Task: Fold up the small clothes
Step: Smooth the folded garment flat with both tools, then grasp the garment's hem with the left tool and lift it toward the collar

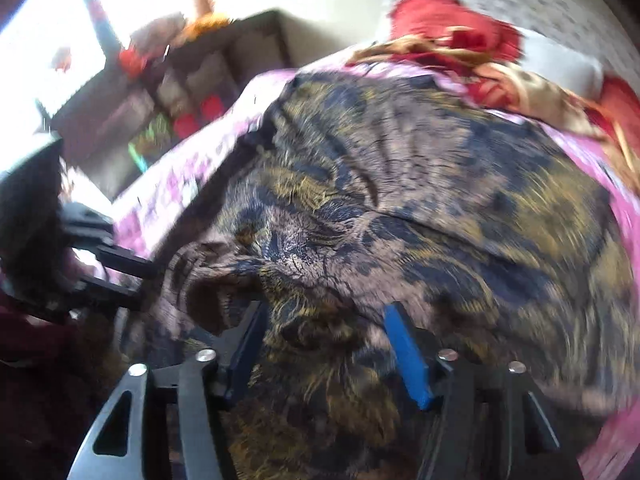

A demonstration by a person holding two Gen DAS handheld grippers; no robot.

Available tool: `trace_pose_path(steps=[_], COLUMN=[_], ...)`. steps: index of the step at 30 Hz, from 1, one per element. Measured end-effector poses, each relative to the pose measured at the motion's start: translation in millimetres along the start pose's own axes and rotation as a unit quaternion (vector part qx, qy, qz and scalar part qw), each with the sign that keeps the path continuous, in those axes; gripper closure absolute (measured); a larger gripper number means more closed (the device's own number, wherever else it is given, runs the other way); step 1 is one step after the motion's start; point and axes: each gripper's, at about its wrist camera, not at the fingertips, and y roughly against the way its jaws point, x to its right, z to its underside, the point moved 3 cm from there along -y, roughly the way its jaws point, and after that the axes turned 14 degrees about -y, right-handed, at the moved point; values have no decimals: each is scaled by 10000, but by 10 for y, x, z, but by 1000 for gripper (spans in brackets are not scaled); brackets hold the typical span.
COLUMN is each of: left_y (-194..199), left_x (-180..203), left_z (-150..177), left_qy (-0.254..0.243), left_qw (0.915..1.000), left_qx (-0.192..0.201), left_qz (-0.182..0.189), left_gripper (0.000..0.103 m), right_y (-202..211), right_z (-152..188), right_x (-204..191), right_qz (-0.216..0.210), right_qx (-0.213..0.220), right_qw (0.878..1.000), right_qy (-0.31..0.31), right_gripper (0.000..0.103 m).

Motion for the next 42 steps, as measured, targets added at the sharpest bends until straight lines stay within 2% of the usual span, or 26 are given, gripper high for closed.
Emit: trace_pose_path(steps=[4,5,6,7,8,10,12,13,15,16,17,20,23,25,27,28,29,31,33,35,38,41,42], left_y=[59,79,93,108,127,181,221,231,238,238,230,170,83,30,-27,-60,-105,-226,-308,-374,-450,-481,-497], left_x=[-99,-124,-147,-170,-190,-236,-279,-292,-301,-303,-301,-281,-215,-157,-69,-23,25,114,194,232,210,199,209], left_z=[119,141,157,168,177,189,203,209,216,219,218,185,147,149,162,175,187,246,307,365,411,375,359], left_qy=[327,390,434,462,494,566,657,709,834,899,977,1168,1200,1184,1146,1129,1072,996,1050,1163,1354,1537,1535], left_qw=[9994,9991,9988,9986,9983,9977,9969,9965,9955,9950,9943,9927,9927,9928,9930,9931,9933,9915,9890,9858,9822,9810,9809], left_qx=[-67,-66,-67,-62,-57,13,72,88,153,195,231,198,20,-125,-251,-319,-414,-788,-1030,-1200,-1272,-1174,-1190], left_qz=[-132,-172,-217,-242,-299,-374,-421,-434,-415,-397,-369,-218,-150,-129,-91,-80,-116,-278,-124,-153,-272,-122,-60], left_gripper=[84,84,80,77,71,69,67,66,50,46,42,41,41,38,37,37,37,37,37,37,37,37,49], right_y=[-283,-324,-371,-415,-437,-358,-119,58,265,324,342,155,34,184,377,414,527,640,739,763,719,639,647], right_z=[-70,-66,-56,-45,-22,37,110,200,405,529,730,1220,1516,1521,1442,1416,1375,1325,1257,1226,1159,1162,1180], right_x=[-95,-107,-153,-187,-206,-303,-414,-506,-675,-740,-829,-924,-822,-728,-581,-565,-491,-416,-302,-269,-237,-274,-284], right_qz=[-118,-131,-91,-8,165,608,613,751,975,1082,1193,1112,1199,807,494,544,697,788,754,662,517,404,388], right_qx=[-434,-483,-484,-477,-495,-243,120,347,576,608,541,-48,-468,-386,-299,-189,51,262,431,554,667,674,672], right_qw=[9984,9980,9974,9969,9960,9935,9936,9915,9860,9838,9821,9855,9863,9945,9983,9983,9974,9962,9948,9936,9919,9917,9918], right_qy=[330,391,523,631,721,929,940,1001,1225,1294,1356,1278,1031,554,-20,-92,-161,-254,-537,-722,-944,-1019,-1018], right_gripper=[39,43,51,82,99,99,99,99,99,99,99,98,96,92,72,54,49,49,49,49,49,49,49])
